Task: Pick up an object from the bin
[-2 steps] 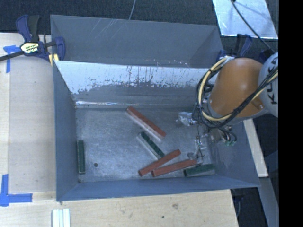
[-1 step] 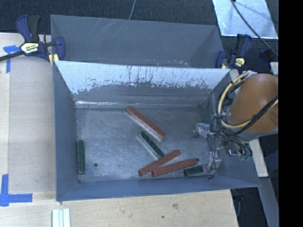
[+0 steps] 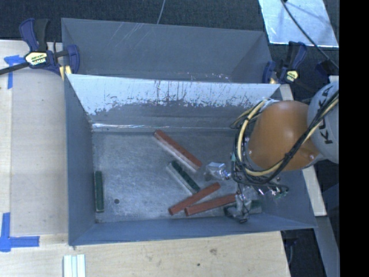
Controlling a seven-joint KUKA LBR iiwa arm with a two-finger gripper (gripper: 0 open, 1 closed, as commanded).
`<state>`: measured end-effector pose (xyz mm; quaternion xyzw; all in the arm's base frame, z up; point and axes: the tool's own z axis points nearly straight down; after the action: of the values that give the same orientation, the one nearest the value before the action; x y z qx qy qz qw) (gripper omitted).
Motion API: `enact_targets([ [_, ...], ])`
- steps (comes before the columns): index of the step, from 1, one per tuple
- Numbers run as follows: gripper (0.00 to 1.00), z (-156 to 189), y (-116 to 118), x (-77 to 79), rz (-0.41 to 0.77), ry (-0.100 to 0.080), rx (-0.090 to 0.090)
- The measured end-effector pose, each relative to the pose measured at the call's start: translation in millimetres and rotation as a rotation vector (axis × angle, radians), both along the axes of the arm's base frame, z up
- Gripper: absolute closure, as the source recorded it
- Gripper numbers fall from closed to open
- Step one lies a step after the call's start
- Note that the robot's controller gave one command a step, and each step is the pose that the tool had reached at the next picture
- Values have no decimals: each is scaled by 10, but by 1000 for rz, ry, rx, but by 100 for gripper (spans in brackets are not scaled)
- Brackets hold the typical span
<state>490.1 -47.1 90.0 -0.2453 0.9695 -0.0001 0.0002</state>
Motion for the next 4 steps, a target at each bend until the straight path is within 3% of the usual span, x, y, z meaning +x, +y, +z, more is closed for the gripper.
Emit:
enact_targets([
  [1, 100, -180, -387, 169, -353, -6, 5],
  [3, 100, -143, -388, 157, -351, -3, 3],
  [4, 100, 250, -403, 169, -352, -6, 0],
])
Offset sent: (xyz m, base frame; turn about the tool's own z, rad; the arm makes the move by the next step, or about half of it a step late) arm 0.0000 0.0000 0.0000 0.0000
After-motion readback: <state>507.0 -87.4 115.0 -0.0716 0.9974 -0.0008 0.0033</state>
